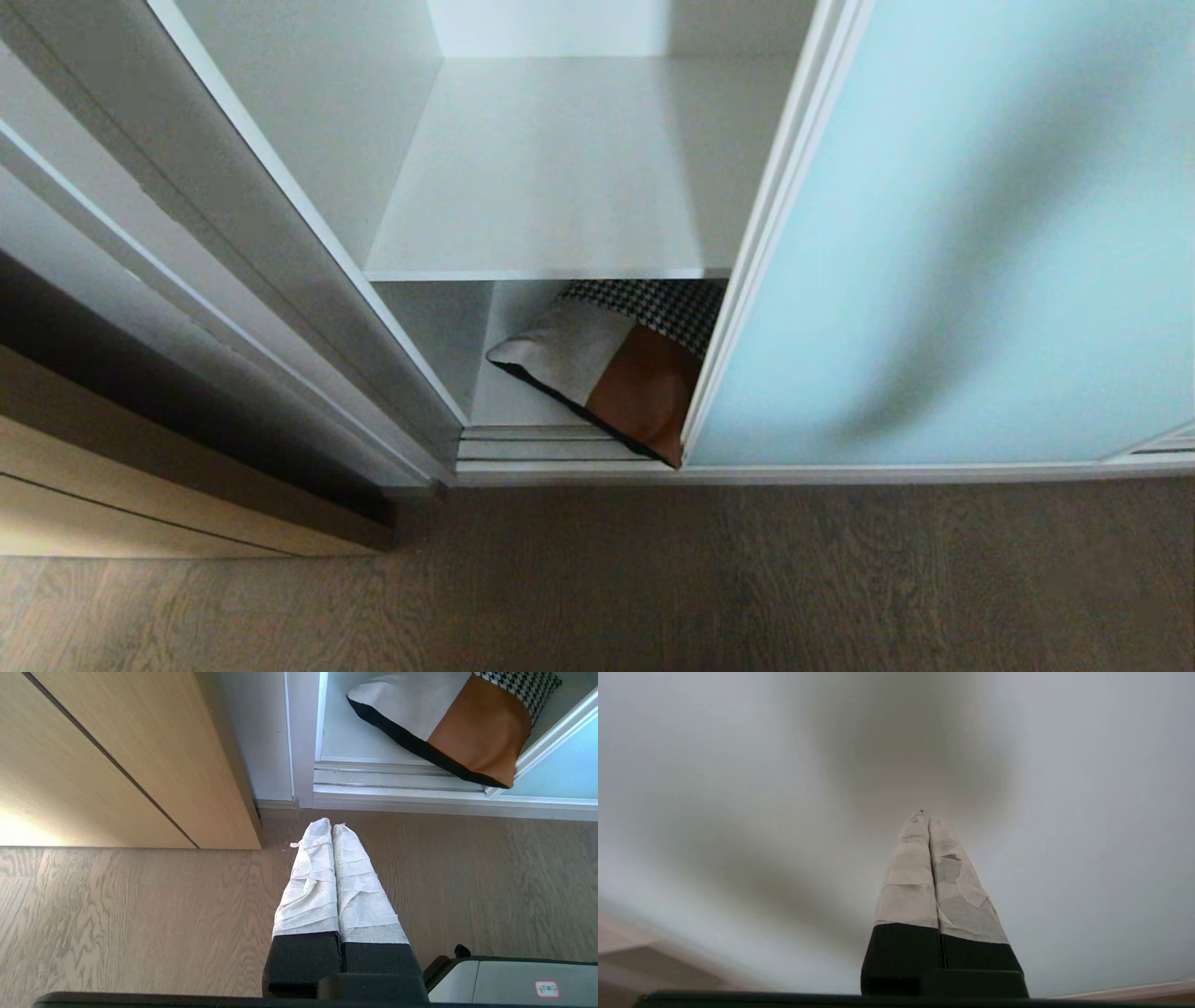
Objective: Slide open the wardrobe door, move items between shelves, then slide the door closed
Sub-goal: Close the door
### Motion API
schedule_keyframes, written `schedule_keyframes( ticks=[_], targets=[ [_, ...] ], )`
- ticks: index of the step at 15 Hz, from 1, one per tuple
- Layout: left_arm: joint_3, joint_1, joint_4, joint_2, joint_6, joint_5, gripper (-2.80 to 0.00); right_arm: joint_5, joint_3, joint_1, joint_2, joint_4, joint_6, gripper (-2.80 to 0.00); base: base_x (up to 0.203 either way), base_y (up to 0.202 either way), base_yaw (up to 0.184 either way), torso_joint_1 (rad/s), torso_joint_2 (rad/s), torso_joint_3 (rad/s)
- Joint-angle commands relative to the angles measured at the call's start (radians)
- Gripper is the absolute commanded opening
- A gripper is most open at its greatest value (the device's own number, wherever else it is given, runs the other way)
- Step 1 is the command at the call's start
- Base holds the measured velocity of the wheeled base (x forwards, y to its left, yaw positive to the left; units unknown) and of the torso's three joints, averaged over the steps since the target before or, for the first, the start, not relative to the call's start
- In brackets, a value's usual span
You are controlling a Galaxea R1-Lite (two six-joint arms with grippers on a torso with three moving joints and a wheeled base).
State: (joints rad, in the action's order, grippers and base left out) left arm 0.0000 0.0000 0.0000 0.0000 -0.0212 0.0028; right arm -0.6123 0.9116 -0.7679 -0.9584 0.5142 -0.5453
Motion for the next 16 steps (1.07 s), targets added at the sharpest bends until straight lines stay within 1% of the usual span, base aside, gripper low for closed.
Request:
schedule_keyframes(
  ticks=[1, 3, 6, 7, 10, 13, 14, 16],
  targets=[
    [0.002, 0.0, 0.0, 0.002, 0.0, 0.0, -2.8, -0.033, 0.005, -0.117, -0.085, 0.043, -0.003, -2.8, 0.0, 0.0, 0.0, 0.0, 0.0, 0.0],
    [0.002, 0.0, 0.0, 0.002, 0.0, 0.0, -2.8, -0.072, 0.017, -0.183, -0.141, 0.073, -0.004, -2.8, 0.0, 0.0, 0.0, 0.0, 0.0, 0.0],
    [0.002, 0.0, 0.0, 0.002, 0.0, 0.0, -2.8, -0.078, 0.046, -0.248, -0.228, 0.124, -0.002, -2.8, 0.0, 0.0, 0.0, 0.0, 0.0, 0.0],
    [0.002, 0.0, 0.0, 0.002, 0.0, 0.0, -2.8, -0.077, 0.057, -0.257, -0.256, 0.137, -0.003, -2.8, 0.0, 0.0, 0.0, 0.0, 0.0, 0.0],
    [0.002, 0.0, 0.0, 0.002, 0.0, 0.0, -2.8, -0.076, 0.071, -0.259, -0.313, 0.147, -0.004, -2.8, 0.0, 0.0, 0.0, 0.0, 0.0, 0.0],
    [0.002, 0.0, 0.0, 0.002, 0.0, 0.0, -2.8, -0.078, 0.064, -0.23, -0.341, 0.143, -0.015, -2.8, 0.0, 0.0, 0.0, 0.0, 0.0, 0.0],
    [0.002, 0.0, 0.0, 0.002, 0.0, 0.0, -2.8, -0.077, 0.063, -0.206, -0.356, 0.142, -0.018, -2.8, 0.0, 0.0, 0.0, 0.0, 0.0, 0.0],
    [0.002, 0.0, 0.0, 0.002, 0.0, 0.0, -2.8, -0.076, 0.059, -0.184, -0.375, 0.138, -0.021, -2.8, 0.0, 0.0, 0.0, 0.0, 0.0, 0.0]
  ],
)
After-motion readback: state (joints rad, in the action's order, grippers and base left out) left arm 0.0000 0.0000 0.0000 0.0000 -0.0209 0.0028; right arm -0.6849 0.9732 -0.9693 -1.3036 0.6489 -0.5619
